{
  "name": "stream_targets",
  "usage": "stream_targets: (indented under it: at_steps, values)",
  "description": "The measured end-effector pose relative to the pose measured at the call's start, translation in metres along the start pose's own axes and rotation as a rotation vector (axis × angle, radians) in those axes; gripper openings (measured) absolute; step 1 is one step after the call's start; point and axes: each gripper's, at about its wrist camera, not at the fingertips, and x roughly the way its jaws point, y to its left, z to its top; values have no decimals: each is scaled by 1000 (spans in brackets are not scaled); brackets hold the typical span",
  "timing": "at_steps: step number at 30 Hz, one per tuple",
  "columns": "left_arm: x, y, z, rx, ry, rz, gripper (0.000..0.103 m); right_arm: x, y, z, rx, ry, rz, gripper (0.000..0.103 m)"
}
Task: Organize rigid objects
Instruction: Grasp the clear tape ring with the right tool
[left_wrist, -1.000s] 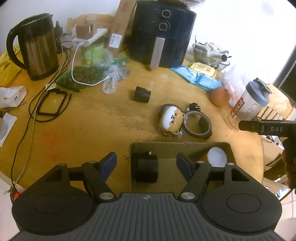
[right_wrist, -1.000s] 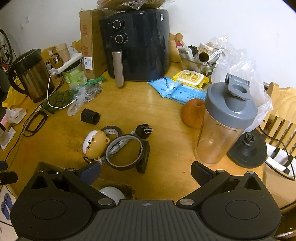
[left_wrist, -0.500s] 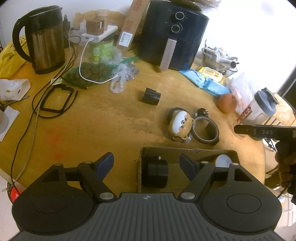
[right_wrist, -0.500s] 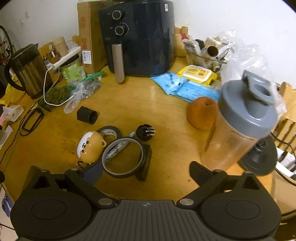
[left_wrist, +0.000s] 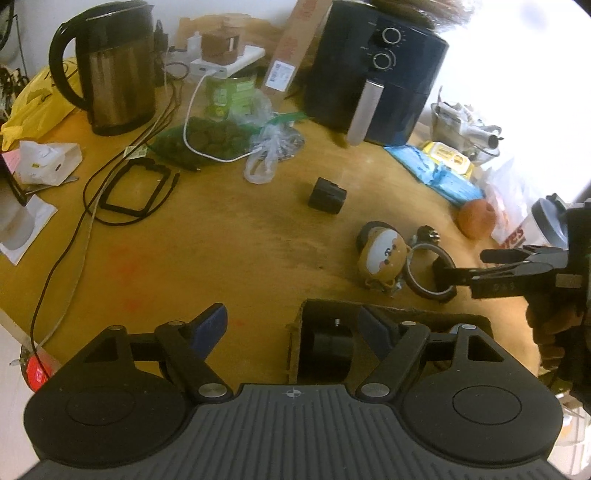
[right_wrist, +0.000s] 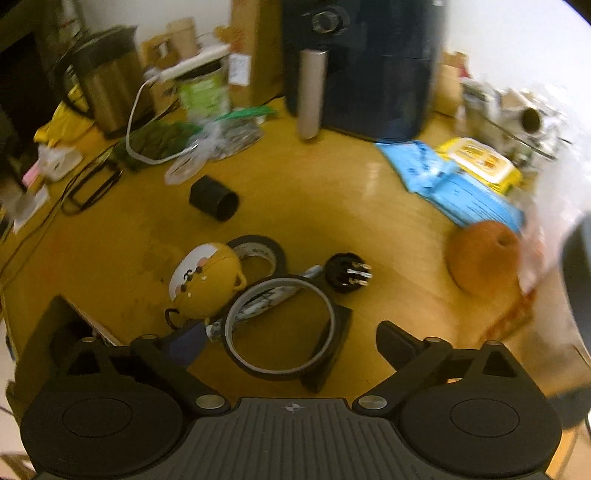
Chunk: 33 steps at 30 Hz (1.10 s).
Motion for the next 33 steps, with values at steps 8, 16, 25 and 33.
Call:
stream_targets:
  at_steps: [8, 16, 25, 33]
  values:
    - [-2, 11, -3, -61, 1, 37, 78, 37, 13, 10, -114, 75, 0, 100]
    - [-2, 19, -5, -106, 4, 61, 78, 57, 24, 13, -213, 130, -5, 100]
    - [3, 17, -1, -106, -1, 54, 78, 55, 22, 14, -213, 133, -9, 92]
    - [11, 4, 8, -50, -8, 36, 78, 32, 13, 16, -161, 68, -13, 91]
